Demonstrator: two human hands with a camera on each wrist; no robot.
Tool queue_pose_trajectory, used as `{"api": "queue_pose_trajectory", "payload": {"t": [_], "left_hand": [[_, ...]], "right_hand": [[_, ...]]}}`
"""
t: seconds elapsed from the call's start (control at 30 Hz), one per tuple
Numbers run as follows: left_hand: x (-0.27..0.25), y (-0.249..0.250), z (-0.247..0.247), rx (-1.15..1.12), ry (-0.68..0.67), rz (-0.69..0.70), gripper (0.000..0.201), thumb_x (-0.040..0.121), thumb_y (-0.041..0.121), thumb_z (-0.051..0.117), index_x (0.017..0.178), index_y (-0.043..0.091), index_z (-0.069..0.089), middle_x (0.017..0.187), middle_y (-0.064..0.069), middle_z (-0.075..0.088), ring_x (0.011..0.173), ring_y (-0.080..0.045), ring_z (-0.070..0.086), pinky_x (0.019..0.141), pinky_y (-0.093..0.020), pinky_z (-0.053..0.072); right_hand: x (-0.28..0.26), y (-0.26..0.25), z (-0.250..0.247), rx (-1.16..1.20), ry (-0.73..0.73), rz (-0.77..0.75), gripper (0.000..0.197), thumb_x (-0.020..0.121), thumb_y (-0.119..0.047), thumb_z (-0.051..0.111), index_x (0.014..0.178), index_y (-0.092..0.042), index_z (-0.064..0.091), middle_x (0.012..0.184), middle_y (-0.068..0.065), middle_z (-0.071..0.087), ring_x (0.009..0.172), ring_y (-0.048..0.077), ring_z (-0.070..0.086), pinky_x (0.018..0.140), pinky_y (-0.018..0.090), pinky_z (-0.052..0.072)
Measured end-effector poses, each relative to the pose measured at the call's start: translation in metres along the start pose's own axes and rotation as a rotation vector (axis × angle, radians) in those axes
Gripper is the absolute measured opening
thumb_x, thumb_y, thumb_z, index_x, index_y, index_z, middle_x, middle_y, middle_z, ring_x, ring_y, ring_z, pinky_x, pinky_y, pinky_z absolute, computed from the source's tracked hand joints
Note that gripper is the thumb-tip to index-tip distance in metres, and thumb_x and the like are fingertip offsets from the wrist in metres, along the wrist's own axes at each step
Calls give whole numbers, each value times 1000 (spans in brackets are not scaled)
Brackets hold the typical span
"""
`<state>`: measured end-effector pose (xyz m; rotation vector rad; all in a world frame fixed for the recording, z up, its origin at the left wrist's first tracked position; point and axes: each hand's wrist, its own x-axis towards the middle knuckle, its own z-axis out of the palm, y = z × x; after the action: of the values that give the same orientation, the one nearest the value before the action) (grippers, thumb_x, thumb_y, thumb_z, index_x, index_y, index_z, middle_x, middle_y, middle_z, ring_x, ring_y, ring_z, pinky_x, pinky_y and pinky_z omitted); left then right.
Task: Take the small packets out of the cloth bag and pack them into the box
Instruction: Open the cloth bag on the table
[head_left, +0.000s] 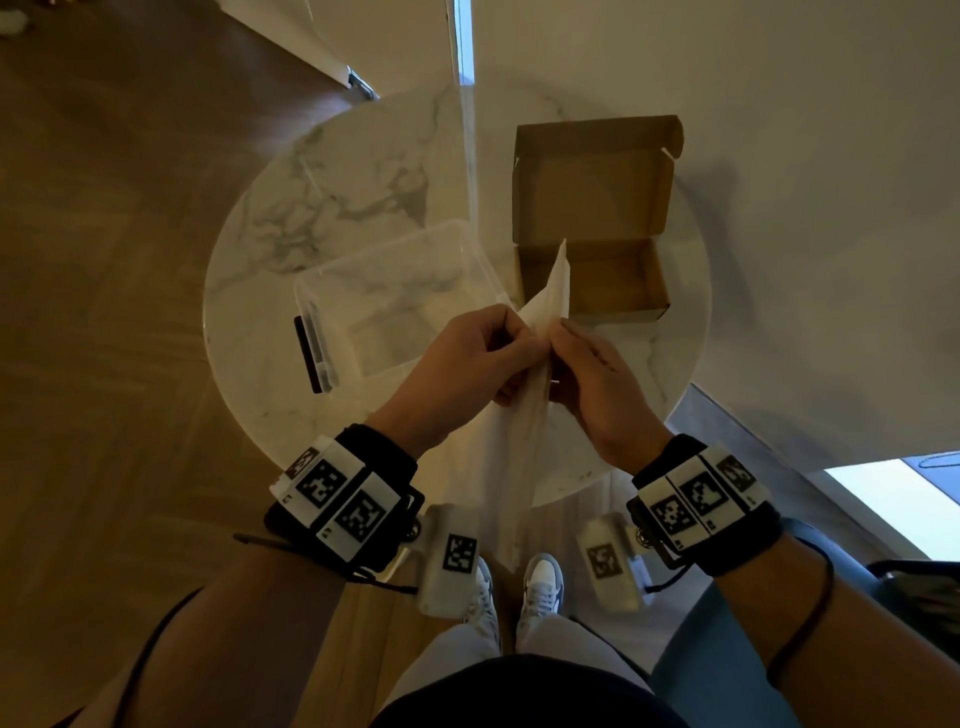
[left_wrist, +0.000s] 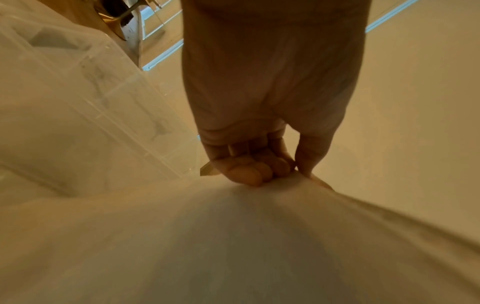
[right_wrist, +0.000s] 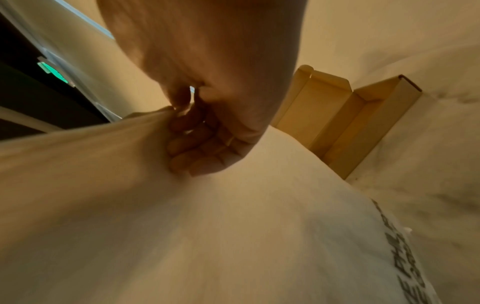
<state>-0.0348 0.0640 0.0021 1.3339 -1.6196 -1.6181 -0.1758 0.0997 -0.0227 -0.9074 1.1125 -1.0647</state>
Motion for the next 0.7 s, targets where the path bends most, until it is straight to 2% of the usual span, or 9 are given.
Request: {"api": "queue_pose_trajectory", "payload": {"t": [0.13, 0.23, 0.3, 0.4, 0.5, 0.6, 0.7], "left_hand": [[1, 2, -4, -26, 1, 0, 20, 92, 24, 63, 80, 9, 56, 69, -2, 64, 61, -16, 62, 62, -29, 52], [1, 6, -6, -20, -19, -1, 24, 86, 29, 68, 80, 10, 55, 68, 1, 63, 61, -15, 62, 61, -27, 52], [2, 7, -8, 46, -22, -1, 29, 83, 33, 71, 81, 9, 54, 68, 0, 62, 61, -14, 60, 59, -23, 51], [5, 6, -12, 172, -12, 8, 31, 81, 31, 74, 85, 6, 56, 72, -4, 61, 60, -10, 57, 57, -19, 49], [7, 6, -15, 215, -16, -5, 21, 88, 27, 65, 80, 9, 57, 70, 0, 61, 59, -7, 58, 55, -17, 48], [9, 0, -22, 126, 50, -60, 25, 94, 16, 54, 69, 12, 52, 65, -2, 54, 59, -13, 55, 56, -26, 48], [8, -7, -30, 32, 103, -120, 31, 93, 12, 51, 63, 15, 48, 61, -2, 52, 61, -19, 54, 58, -32, 48]], "right_hand": [[2, -3, -7, 7, -84, 13, 33, 101, -23, 31, 98, -9, 61, 89, 9, 70, 83, 24, 67, 72, 35, 57], [4, -4, -10, 18, -133, 49, 34, 100, -24, 34, 107, 1, 57, 93, 13, 69, 85, 28, 66, 69, 33, 58], [5, -4, -10, -1, -161, 55, 36, 98, -26, 37, 107, 3, 56, 96, 15, 67, 85, 30, 65, 69, 32, 57], [7, -7, -9, -40, -174, 61, 29, 101, -17, 34, 97, -5, 60, 93, 12, 64, 78, 22, 66, 68, 31, 57], [10, -11, -7, -174, -115, 30, 31, 100, -8, 34, 82, -8, 59, 81, 7, 60, 67, 11, 62, 64, 25, 54], [11, -11, -11, -258, 4, -23, 35, 96, -4, 40, 64, -9, 52, 65, 1, 55, 60, 8, 56, 60, 23, 50], [11, -12, -20, -295, 83, 40, 34, 94, -12, 47, 61, -16, 55, 60, -6, 59, 60, 9, 58, 62, 28, 51]]}}
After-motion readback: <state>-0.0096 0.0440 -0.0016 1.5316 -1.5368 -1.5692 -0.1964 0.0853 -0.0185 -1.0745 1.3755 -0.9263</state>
